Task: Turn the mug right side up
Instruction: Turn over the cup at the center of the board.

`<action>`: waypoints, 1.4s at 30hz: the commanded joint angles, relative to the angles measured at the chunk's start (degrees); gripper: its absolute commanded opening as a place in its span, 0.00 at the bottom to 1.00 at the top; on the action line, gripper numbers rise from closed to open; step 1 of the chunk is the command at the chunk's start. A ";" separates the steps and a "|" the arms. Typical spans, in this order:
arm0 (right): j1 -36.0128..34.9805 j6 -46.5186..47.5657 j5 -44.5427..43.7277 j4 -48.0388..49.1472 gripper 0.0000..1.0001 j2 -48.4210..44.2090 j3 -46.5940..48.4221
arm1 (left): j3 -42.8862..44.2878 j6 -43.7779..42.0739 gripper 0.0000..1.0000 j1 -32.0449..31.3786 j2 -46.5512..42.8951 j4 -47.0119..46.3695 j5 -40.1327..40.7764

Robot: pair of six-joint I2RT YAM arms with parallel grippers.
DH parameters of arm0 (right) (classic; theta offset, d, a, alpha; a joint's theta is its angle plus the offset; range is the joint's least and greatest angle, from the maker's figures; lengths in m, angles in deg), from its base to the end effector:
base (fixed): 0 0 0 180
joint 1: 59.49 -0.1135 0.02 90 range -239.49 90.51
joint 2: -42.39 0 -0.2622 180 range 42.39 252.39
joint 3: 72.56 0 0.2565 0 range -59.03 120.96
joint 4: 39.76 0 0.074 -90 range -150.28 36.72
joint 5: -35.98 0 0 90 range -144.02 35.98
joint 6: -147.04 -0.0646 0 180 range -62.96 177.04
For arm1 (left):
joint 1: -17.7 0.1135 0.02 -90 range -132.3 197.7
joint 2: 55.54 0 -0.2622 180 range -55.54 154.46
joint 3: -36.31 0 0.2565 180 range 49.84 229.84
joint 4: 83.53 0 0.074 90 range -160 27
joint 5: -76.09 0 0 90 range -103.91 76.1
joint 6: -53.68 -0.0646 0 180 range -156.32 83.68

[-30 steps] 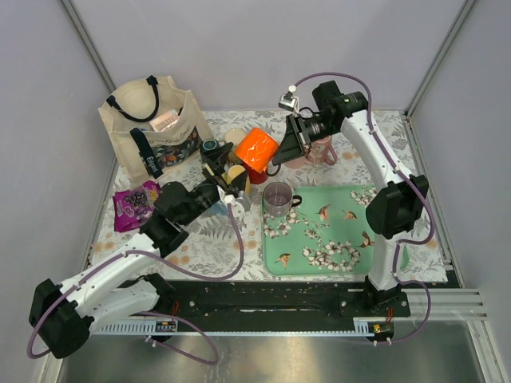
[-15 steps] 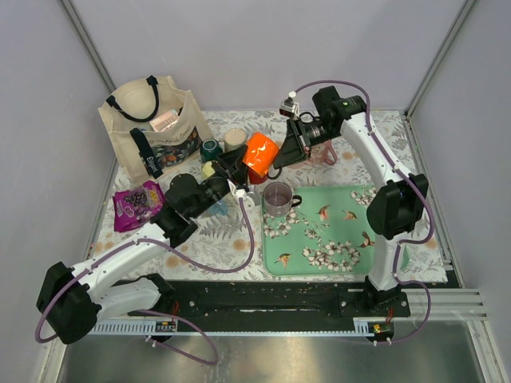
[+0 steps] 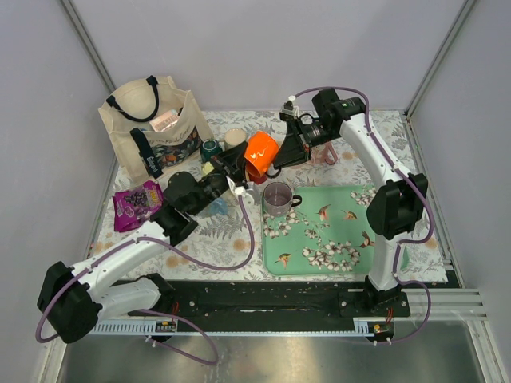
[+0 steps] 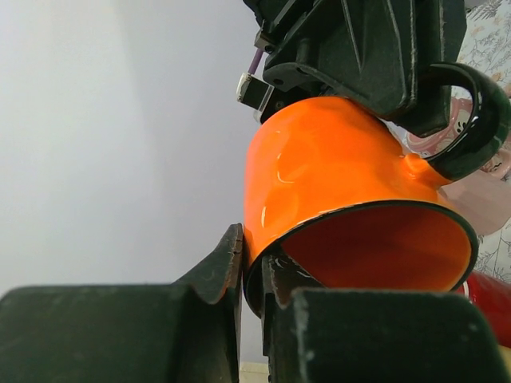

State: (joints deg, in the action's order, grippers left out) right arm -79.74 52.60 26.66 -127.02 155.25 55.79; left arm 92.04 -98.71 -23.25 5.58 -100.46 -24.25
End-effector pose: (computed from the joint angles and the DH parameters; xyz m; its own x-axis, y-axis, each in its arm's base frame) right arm 0.3490 0.1967 0.3434 -0.9152 -0.3243 -0.2393 -0.2757 0.0704 0.9587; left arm 0.2065 -0.1946 0.3465 0.7591 0.4955 -0.4223 0.2265 0.4071 0.8849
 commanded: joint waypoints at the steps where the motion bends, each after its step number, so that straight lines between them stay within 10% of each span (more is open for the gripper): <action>1: -1.37 2.34 4.13 7.73 0.00 -3.35 1.80 | 2.19 5.44 0.00 -0.89 -1.17 4.88 -3.45; 13: -1.37 1.64 3.95 9.31 0.00 -4.49 1.72 | 0.17 6.05 0.00 -0.71 -7.77 12.00 -4.42; 21: -0.41 -2.07 0.72 14.50 0.54 -6.07 2.06 | 7.00 11.22 0.00 -0.71 -8.12 23.74 -0.82; 27: 0.39 27.70 -21.76 -1.76 0.67 -7.20 16.48 | 18.61 26.15 0.00 -0.62 -6.72 43.61 2.96; 35: -5.30 49.15 -38.82 30.29 0.81 -36.44 -22.76 | 32.67 41.02 0.00 -0.71 1.70 67.44 -0.90; 42: -19.90 63.51 -52.46 28.04 0.77 -43.61 -31.34 | 44.64 46.48 0.00 -0.62 11.03 77.57 -3.80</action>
State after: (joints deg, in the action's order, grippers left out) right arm -95.50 106.91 -15.06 -102.43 109.46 24.54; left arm 130.42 -57.71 -23.86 15.54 -25.27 -24.74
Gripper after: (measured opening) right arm 0.792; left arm 0.119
